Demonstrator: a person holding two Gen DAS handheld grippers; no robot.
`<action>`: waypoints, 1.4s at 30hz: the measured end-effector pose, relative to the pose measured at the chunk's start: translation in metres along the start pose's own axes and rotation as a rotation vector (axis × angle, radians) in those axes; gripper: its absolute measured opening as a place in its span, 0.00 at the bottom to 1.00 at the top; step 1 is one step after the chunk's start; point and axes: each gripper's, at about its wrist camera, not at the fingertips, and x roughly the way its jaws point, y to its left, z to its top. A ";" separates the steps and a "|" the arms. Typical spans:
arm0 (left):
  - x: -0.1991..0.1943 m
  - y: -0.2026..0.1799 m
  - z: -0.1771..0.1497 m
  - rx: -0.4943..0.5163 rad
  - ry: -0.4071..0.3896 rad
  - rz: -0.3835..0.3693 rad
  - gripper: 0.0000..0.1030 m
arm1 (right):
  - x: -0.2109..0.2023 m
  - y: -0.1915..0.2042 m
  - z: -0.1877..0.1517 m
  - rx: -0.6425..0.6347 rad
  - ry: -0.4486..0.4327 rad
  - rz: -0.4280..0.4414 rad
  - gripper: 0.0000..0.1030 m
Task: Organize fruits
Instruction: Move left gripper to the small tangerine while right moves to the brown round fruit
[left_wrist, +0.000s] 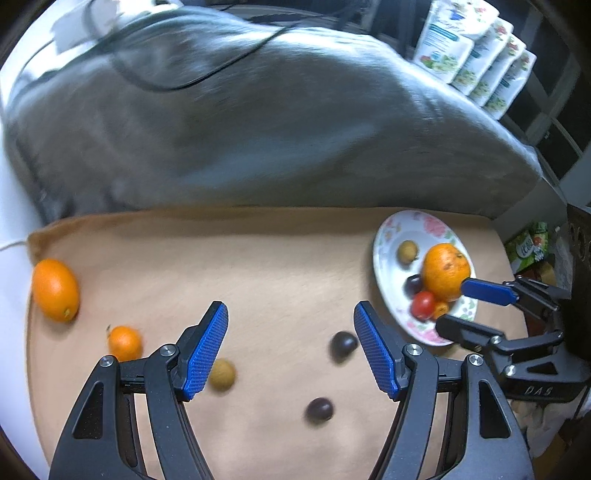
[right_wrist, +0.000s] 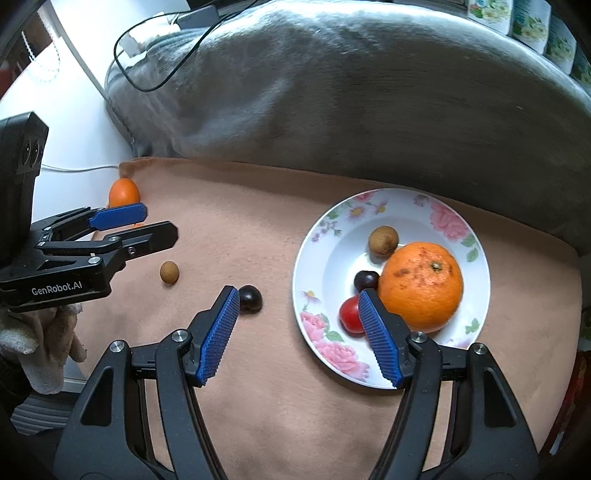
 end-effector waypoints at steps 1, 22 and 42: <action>-0.001 0.006 -0.002 -0.009 0.001 0.004 0.69 | 0.001 0.001 0.000 -0.001 0.002 0.004 0.68; -0.011 0.115 -0.063 -0.188 0.041 0.098 0.68 | 0.035 0.064 0.005 -0.144 0.078 0.129 0.68; 0.012 0.165 -0.058 -0.256 0.053 0.023 0.60 | 0.099 0.141 0.013 -0.264 0.181 0.188 0.55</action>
